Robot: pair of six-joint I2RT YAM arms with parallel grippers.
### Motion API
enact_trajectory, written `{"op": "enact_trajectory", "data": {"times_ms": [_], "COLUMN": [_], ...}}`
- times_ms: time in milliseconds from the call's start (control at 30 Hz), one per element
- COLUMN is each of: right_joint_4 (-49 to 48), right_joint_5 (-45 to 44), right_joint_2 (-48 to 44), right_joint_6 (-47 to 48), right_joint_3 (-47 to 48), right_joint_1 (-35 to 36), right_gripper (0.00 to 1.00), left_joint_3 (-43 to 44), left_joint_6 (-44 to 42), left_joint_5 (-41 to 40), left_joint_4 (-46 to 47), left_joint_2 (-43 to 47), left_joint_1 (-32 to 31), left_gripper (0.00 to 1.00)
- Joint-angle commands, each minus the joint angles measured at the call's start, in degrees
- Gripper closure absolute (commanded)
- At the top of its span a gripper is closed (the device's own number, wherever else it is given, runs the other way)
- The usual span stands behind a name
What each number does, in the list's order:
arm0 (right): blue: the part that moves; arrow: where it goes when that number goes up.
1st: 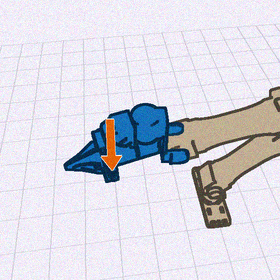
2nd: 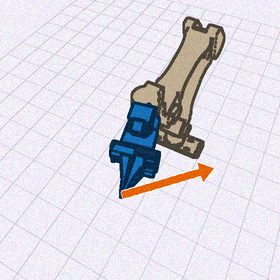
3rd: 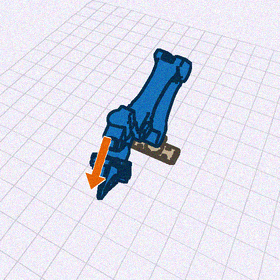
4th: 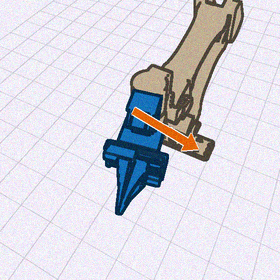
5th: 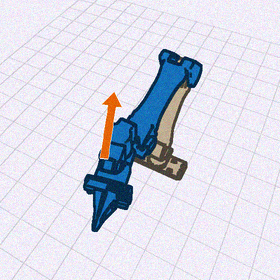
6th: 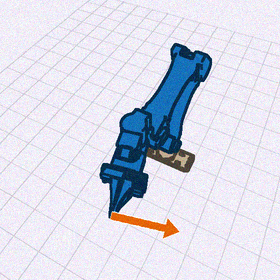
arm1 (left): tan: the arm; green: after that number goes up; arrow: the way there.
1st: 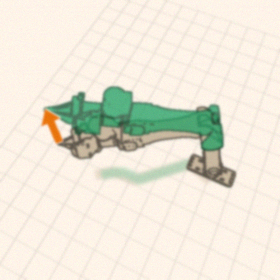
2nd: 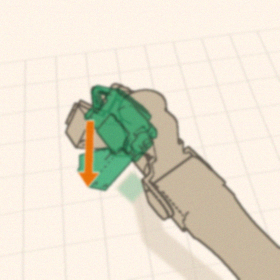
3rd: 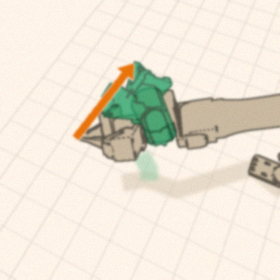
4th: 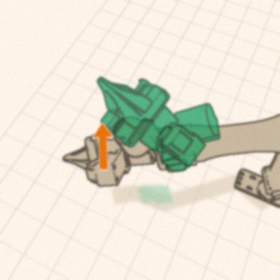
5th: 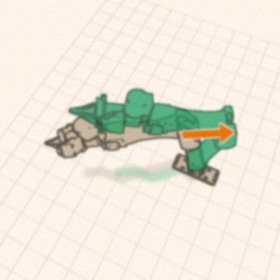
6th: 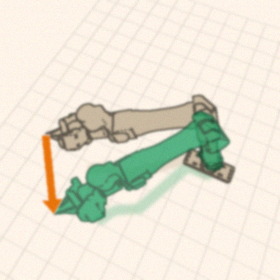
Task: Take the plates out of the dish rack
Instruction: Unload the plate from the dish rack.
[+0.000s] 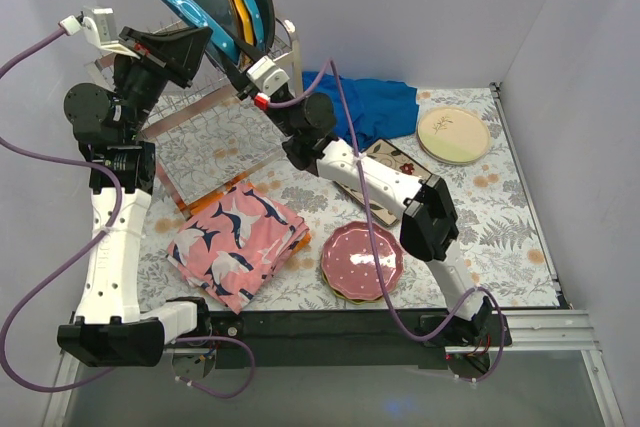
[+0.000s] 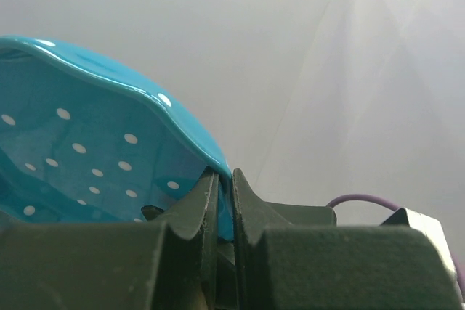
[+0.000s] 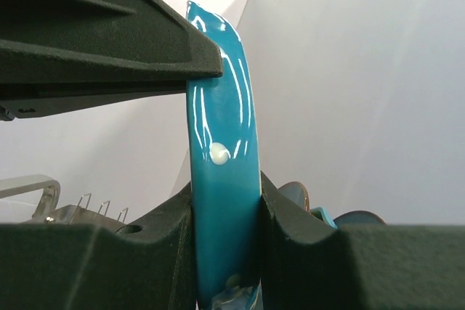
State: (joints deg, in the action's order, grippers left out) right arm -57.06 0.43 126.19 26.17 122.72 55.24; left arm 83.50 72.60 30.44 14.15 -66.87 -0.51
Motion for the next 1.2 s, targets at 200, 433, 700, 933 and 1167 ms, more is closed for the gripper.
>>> {"op": "enact_trajectory", "data": {"times_ms": [200,433,700,933,1167], "right_joint_4": [-14.5,-17.0,-17.4,-18.4,-19.1], "right_joint_5": [-2.0,-3.4,-4.8,-6.0,-9.0], "right_joint_2": [-13.8,-18.3,-24.7,-28.9,-33.1], "right_joint_6": [1.3,3.9,9.2,13.6,17.5], "right_joint_3": [-9.3,-16.1,-25.9,-32.4,-39.1], "right_joint_1": [0.2,0.3,0.3,0.4,0.4], "right_gripper": [0.99,0.99,0.99,0.99,0.99], "left_joint_3": [-0.3,-0.8,-4.9,-7.7,-8.2], "left_joint_6": [6.1,10.0,14.3,14.5,9.4], "left_joint_5": [13.4,16.8,21.5,22.0,20.1], "left_joint_4": [6.2,10.0,19.0,21.9,19.8], "left_joint_2": [3.1,1.7,0.8,0.2,-1.2], "left_joint_1": [-1.2,-1.2,-2.0,-4.5,-11.9], "left_gripper": [1.0,1.0,1.0,1.0,1.0]}}
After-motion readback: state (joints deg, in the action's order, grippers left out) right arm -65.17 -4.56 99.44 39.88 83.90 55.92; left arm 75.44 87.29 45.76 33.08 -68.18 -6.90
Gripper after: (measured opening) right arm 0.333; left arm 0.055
